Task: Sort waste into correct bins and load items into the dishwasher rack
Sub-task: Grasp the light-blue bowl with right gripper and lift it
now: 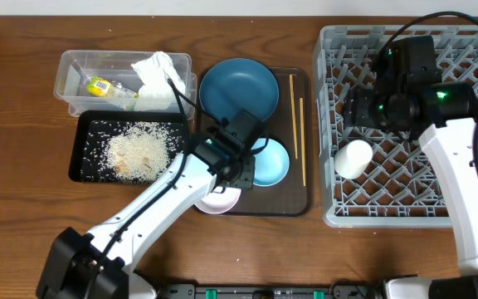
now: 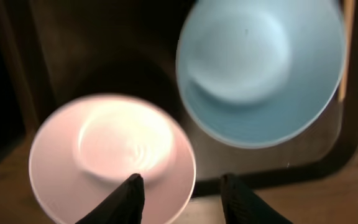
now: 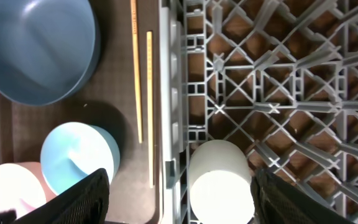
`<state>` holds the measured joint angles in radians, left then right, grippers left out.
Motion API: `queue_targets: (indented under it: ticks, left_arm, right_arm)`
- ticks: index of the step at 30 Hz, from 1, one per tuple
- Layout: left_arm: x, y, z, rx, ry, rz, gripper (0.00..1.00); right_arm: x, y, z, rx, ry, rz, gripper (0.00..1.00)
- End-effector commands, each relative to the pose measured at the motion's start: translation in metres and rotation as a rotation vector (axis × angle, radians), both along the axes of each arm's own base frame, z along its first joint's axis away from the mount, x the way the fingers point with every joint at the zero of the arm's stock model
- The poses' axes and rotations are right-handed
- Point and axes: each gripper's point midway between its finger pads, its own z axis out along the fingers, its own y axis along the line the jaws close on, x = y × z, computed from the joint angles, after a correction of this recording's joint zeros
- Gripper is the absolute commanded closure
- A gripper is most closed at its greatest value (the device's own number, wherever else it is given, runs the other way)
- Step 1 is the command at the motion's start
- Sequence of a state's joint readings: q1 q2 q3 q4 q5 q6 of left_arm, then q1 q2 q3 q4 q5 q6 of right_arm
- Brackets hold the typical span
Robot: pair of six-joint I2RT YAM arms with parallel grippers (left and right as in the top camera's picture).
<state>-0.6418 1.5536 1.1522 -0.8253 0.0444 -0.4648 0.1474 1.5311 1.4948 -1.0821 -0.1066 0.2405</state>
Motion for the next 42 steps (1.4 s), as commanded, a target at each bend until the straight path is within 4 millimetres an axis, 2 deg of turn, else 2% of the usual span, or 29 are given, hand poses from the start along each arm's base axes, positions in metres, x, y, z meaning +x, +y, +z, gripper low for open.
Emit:
queue_targets:
  ticks: [1, 6, 10, 15, 20, 23, 30, 32, 33, 35, 37, 39, 42]
  left_arm:
    - [0.012, 0.007, 0.0, 0.012, -0.027, 0.044, 0.56]
    - [0.022, 0.016, 0.001, 0.003, -0.04, 0.084, 0.55]
    - [0.033, 0.041, 0.004, 0.001, -0.039, 0.166, 0.55]
    - [0.044, 0.075, 0.023, -0.007, -0.085, 0.225, 0.55]
    - [0.049, 0.095, 0.043, -0.013, -0.152, 0.225, 0.51]
    - [0.051, 0.106, 0.051, -0.017, -0.176, 0.255, 0.5]
    - [0.053, 0.114, 0.051, -0.015, -0.177, 0.282, 0.49]
    - [0.053, 0.114, 0.051, -0.014, -0.177, 0.282, 0.48]
    - [0.053, 0.114, 0.051, -0.014, -0.177, 0.282, 0.48]
    - [0.053, 0.114, 0.051, -0.014, -0.177, 0.282, 0.47]
    - [0.053, 0.114, 0.051, -0.015, -0.177, 0.282, 0.42]
    - [0.053, 0.114, 0.051, -0.015, -0.176, 0.282, 0.31]
    - [0.052, 0.115, 0.05, -0.012, -0.171, 0.282, 0.22]
  right_arm:
    - [-0.002, 0.021, -0.002, 0.027, 0.005, 0.065, 0.29]
    - [-0.005, 0.054, -0.012, 0.049, 0.02, 0.132, 0.3]
    - [-0.006, 0.083, -0.031, 0.045, 0.057, 0.196, 0.31]
    - [-0.009, 0.117, -0.07, 0.024, 0.14, 0.266, 0.34]
    - [-0.019, 0.135, -0.111, -0.016, 0.244, 0.316, 0.38]
    - [-0.024, 0.14, -0.134, -0.043, 0.3, 0.329, 0.42]
    - [-0.027, 0.13, -0.18, -0.134, 0.398, 0.316, 0.52]
    - [-0.029, 0.128, -0.189, -0.146, 0.418, 0.315, 0.62]
    - [-0.03, 0.128, -0.193, -0.15, 0.428, 0.315, 0.73]
    - [-0.03, 0.128, -0.193, -0.151, 0.429, 0.314, 0.86]
    - [-0.029, 0.128, -0.191, -0.152, 0.421, 0.314, 0.98]
    - [-0.027, 0.126, -0.188, -0.158, 0.41, 0.31, 0.99]
    - [-0.027, 0.123, -0.176, -0.159, 0.392, 0.305, 0.99]
